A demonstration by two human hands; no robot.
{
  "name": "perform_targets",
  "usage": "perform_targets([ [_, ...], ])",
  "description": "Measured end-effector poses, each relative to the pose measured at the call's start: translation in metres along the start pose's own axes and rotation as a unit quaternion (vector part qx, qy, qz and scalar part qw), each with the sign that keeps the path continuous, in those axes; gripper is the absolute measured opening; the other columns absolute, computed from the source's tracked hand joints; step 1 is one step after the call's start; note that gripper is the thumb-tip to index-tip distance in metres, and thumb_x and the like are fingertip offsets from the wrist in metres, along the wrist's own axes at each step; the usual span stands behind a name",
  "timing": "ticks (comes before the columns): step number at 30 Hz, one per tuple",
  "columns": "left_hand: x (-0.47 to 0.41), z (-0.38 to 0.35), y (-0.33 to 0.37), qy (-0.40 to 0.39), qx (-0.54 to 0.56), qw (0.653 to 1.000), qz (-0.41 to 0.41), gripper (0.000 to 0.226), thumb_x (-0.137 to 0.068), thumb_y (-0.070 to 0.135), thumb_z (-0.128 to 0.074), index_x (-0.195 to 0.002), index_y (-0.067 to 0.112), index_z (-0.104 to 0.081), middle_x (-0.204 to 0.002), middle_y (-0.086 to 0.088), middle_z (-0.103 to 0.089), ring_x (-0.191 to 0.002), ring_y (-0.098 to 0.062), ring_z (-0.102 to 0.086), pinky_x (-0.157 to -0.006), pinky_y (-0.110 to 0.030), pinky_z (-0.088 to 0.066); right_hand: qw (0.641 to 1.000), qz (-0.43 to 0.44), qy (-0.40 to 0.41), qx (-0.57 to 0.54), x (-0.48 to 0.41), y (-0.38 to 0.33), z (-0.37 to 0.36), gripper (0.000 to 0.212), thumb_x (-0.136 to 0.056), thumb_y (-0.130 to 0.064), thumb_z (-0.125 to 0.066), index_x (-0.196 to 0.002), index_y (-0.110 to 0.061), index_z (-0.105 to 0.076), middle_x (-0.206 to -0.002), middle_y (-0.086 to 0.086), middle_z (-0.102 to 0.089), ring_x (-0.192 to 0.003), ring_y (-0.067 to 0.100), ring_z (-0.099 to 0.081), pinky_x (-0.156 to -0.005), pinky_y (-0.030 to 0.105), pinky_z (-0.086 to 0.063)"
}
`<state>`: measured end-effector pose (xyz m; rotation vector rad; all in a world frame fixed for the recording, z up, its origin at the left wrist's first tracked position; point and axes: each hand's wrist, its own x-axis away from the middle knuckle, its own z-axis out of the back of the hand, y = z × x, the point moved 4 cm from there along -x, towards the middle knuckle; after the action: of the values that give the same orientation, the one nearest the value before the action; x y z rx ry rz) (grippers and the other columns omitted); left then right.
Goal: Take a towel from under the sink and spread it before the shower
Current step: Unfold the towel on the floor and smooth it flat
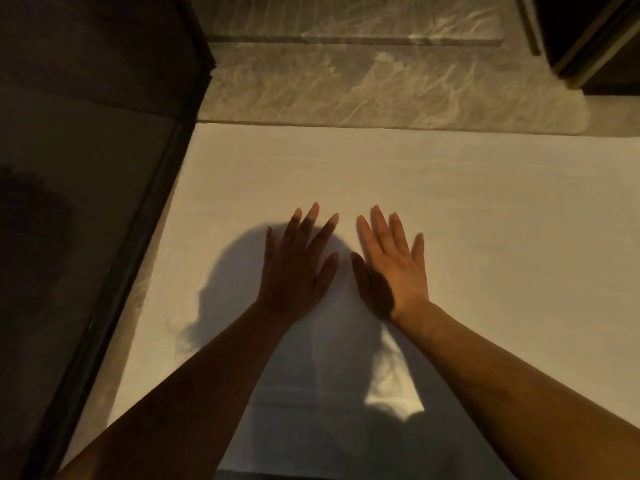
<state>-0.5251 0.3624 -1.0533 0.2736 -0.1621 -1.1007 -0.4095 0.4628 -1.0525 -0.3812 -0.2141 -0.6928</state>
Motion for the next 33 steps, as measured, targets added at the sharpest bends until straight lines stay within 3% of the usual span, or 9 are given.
perform_targets([
  [4,-0.001,-0.021,0.012,-0.023,-0.045,0.999,-0.012,0.059,-0.091,0.053,-0.024,-0.146,0.032,-0.023,-0.157,-0.003,-0.019,-0.145,-0.024,-0.016,-0.112,-0.057,-0.013,1.0,0.003,0.007,0.016,-0.001,0.031,0.001,0.058,-0.095,-0.055,-0.009,-0.146,-0.036,0.012,-0.154,-0.007,0.026,-0.141,0.016,0.025,-0.11,0.043,0.019],
  [11,0.002,-0.021,0.01,-0.027,-0.053,0.998,-0.016,0.059,-0.09,0.053,-0.022,-0.147,0.036,-0.021,-0.158,0.002,-0.015,-0.145,-0.021,-0.013,-0.113,-0.052,-0.011,0.992,-0.096,0.074,0.022,0.027,0.107,0.014,0.061,-0.089,-0.056,0.0,-0.146,-0.038,0.009,-0.156,-0.007,0.018,-0.143,0.017,0.017,-0.114,0.045,0.011],
  [17,-0.007,-0.018,0.036,-0.022,-0.052,0.998,-0.035,0.06,-0.091,0.05,-0.019,-0.147,0.029,-0.02,-0.157,-0.005,-0.019,-0.144,-0.029,-0.015,-0.109,-0.063,-0.011,0.991,-0.112,0.079,-0.001,0.038,0.114,0.018,0.064,-0.09,-0.056,-0.004,-0.148,-0.031,0.006,-0.157,-0.004,0.016,-0.143,0.018,0.016,-0.113,0.047,0.011],
  [21,-0.008,-0.034,0.093,-0.047,-0.006,0.995,-0.083,0.059,-0.091,0.049,-0.021,-0.147,0.03,-0.023,-0.157,-0.005,-0.019,-0.145,-0.026,-0.014,-0.111,-0.06,-0.01,0.993,-0.094,0.071,-0.008,0.04,0.104,0.011,0.06,-0.094,-0.052,-0.006,-0.149,-0.031,0.003,-0.157,-0.004,0.014,-0.144,0.019,0.015,-0.113,0.045,0.012],
  [27,-0.001,-0.048,0.09,-0.048,-0.047,0.994,-0.083,0.059,-0.09,0.051,-0.025,-0.147,0.035,-0.019,-0.157,-0.001,-0.017,-0.144,-0.021,-0.011,-0.113,-0.052,-0.009,0.986,-0.143,0.09,0.008,0.076,0.168,0.016,0.062,-0.09,-0.055,-0.002,-0.148,-0.035,0.005,-0.157,-0.004,0.014,-0.144,0.018,0.013,-0.113,0.045,0.011],
  [30,-0.003,-0.045,0.098,-0.047,-0.05,0.995,-0.077,0.058,-0.091,0.049,-0.025,-0.146,0.032,-0.022,-0.157,-0.004,-0.02,-0.144,-0.027,-0.017,-0.111,-0.058,-0.012,0.978,-0.193,0.077,0.006,0.099,0.198,0.02,0.068,-0.085,-0.059,0.005,-0.148,-0.034,0.009,-0.157,-0.003,0.017,-0.143,0.019,0.016,-0.114,0.047,0.011],
  [33,-0.008,-0.045,0.129,-0.056,-0.046,0.99,-0.118,0.059,-0.091,0.047,-0.024,-0.147,0.028,-0.023,-0.157,-0.007,-0.02,-0.144,-0.03,-0.017,-0.109,-0.063,-0.013,0.98,-0.179,0.09,-0.005,0.106,0.193,0.021,0.064,-0.09,-0.056,-0.002,-0.148,-0.031,0.006,-0.157,-0.003,0.015,-0.144,0.019,0.015,-0.113,0.046,0.011],
])
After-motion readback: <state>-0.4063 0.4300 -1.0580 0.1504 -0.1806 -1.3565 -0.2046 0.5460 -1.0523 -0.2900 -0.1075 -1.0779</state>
